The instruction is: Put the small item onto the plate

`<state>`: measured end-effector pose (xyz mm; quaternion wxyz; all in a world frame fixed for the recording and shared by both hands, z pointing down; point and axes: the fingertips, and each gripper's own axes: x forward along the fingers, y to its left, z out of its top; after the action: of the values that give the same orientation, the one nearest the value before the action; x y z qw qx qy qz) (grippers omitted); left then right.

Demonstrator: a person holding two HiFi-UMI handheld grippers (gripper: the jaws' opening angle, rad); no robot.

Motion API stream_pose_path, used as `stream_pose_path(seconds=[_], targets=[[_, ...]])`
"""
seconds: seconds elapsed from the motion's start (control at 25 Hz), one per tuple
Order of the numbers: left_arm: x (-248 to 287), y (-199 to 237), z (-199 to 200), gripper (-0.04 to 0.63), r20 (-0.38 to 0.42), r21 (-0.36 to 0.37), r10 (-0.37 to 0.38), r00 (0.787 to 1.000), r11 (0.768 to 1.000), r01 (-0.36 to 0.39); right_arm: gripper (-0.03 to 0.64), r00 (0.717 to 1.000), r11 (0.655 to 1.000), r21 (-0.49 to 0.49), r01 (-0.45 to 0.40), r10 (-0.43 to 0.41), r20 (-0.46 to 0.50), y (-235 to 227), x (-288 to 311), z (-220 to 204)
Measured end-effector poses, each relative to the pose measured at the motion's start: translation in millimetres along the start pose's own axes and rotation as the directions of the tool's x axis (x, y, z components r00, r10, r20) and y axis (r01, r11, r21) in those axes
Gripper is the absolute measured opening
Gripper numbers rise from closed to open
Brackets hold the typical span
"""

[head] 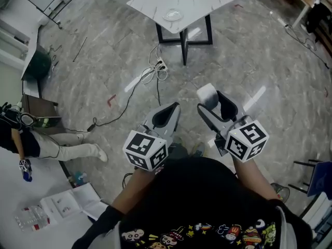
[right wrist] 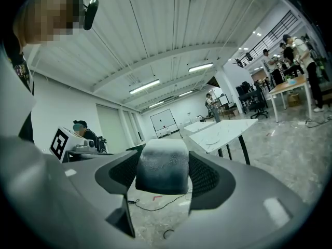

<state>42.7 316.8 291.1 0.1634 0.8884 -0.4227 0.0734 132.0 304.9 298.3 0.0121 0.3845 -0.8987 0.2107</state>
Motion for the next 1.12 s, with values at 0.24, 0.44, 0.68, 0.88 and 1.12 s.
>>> stream_pose_path(seconds=[0.24, 0.44, 0.68, 0.88, 1.12], targets=[[10, 3, 2, 0.0, -0.003, 0.005, 0.015, 1.0, 1.0, -0.015, 0.331, 1.0, 1.0, 0.023, 0.01, -0.009, -0.003, -17, -3, -3], [25, 16, 1, 0.0, -0.008, -0.002, 0.011, 1.0, 1.0, -0.011, 0.331, 1.0, 1.0, 0.023, 0.014, -0.013, -0.012, -28, 9, -2], [48, 49, 6, 0.0, -0.015, -0.022, 0.008, 1.0, 1.0, -0.008, 0.331, 0.999, 0.999, 0.022, 0.027, -0.026, -0.032, -46, 42, 5], [73, 92, 16, 0.0, -0.031, -0.049, -0.003, 0.999, 0.999, 0.002, 0.331, 0.997, 0.999, 0.006, 0.051, -0.051, -0.05, -65, 90, 20], [110, 145, 47, 0.0, -0.035, -0.036, -0.055, 0.998, 0.998, 0.054, 0.331, 0.995, 0.996, 0.003, 0.088, -0.088, -0.037, -85, 146, 50]])
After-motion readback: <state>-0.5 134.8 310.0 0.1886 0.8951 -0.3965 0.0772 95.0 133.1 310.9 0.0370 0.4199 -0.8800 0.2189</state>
